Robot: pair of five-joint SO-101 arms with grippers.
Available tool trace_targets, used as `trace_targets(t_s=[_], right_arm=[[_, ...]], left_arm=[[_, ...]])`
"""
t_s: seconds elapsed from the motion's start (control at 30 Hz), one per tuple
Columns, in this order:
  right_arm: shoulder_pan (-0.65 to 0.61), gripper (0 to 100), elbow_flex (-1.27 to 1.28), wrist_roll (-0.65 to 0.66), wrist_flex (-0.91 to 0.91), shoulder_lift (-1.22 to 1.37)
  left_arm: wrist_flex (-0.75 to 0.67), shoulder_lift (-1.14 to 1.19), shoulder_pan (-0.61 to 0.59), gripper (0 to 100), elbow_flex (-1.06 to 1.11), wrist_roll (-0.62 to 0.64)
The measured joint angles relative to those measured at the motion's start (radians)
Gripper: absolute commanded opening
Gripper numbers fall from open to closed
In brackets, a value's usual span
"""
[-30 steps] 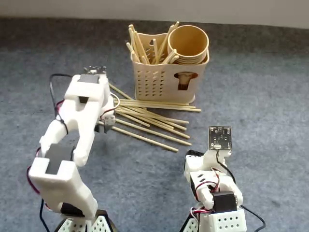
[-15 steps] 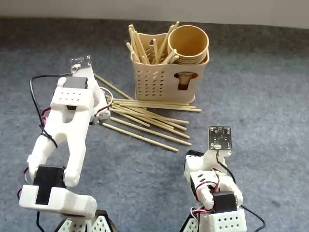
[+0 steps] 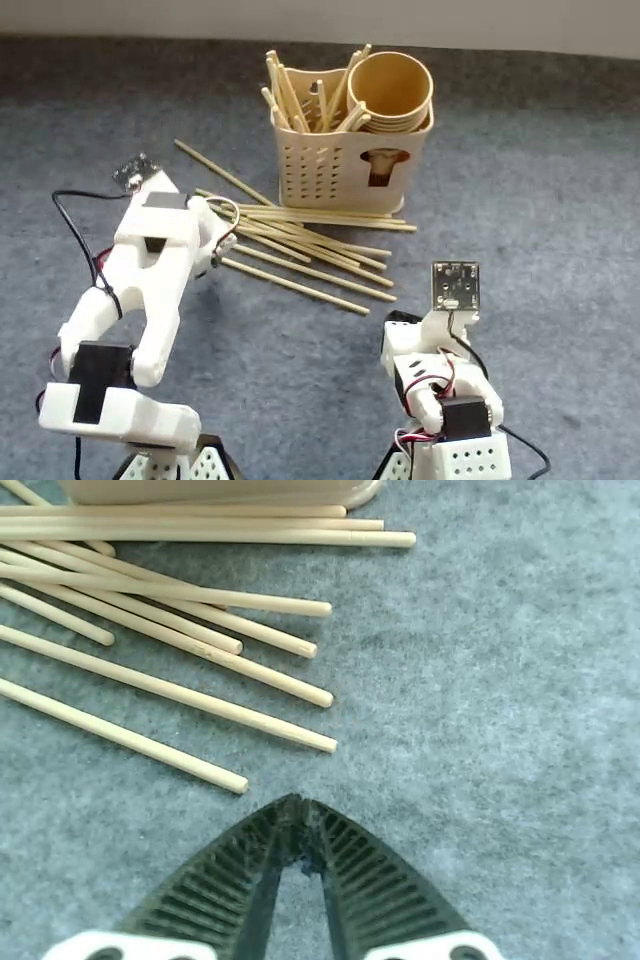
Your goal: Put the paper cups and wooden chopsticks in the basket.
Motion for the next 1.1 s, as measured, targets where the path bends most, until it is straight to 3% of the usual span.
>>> trace_targets(t_s=[0.13,0.27,0.83,0.93,1.1], right_arm=[[0.0,0.5,0.0,0.0,0.0,0.0],[0.0,0.5,0.0,0.0,0.0,0.0],[0.0,0.5,0.0,0.0,0.0,0.0],[0.0,0.5,0.0,0.0,0.0,0.0],[0.0,0.5,0.0,0.0,0.0,0.0]], left_arm=[[-0.141,0.0,0.0,8,0.049,0.014],[-0.172,0.0,0.005,8,0.054,0.026],[-0.144,0.187,0.035,7,-0.064,0.049],[-0.143,0.189,0.035,0,-0.064,0.049],[-0.141,0.19,0.041,0,-0.071,0.049]])
